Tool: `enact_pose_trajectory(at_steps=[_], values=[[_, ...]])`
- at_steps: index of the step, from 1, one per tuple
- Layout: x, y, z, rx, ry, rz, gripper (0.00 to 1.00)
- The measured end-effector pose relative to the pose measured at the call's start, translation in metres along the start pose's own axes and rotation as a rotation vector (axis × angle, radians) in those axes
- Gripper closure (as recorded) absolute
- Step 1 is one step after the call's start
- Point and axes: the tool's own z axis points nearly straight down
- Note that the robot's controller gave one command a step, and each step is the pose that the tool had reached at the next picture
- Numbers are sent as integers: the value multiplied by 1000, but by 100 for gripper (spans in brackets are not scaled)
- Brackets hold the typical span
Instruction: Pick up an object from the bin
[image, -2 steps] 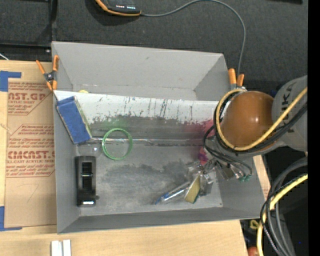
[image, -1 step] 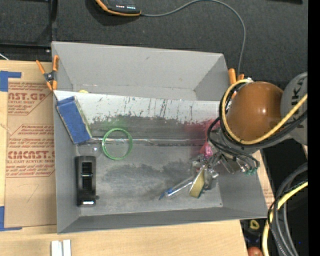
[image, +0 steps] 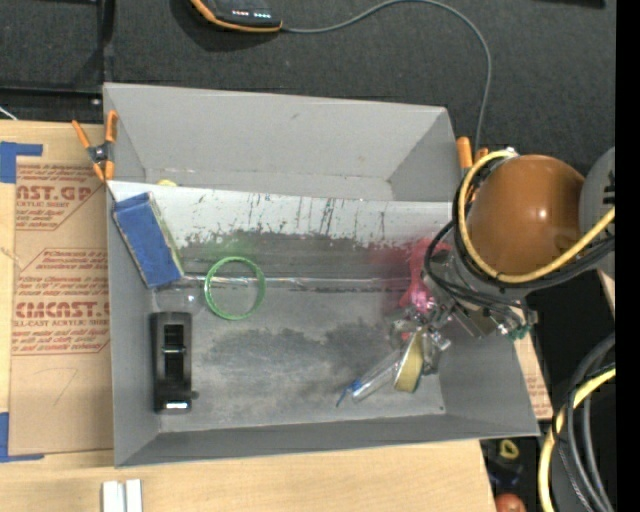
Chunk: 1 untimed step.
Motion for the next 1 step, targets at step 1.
enact_pose_trajectory(at_steps=[1], values=[[-8,6,-105,1,-3,26,100]])
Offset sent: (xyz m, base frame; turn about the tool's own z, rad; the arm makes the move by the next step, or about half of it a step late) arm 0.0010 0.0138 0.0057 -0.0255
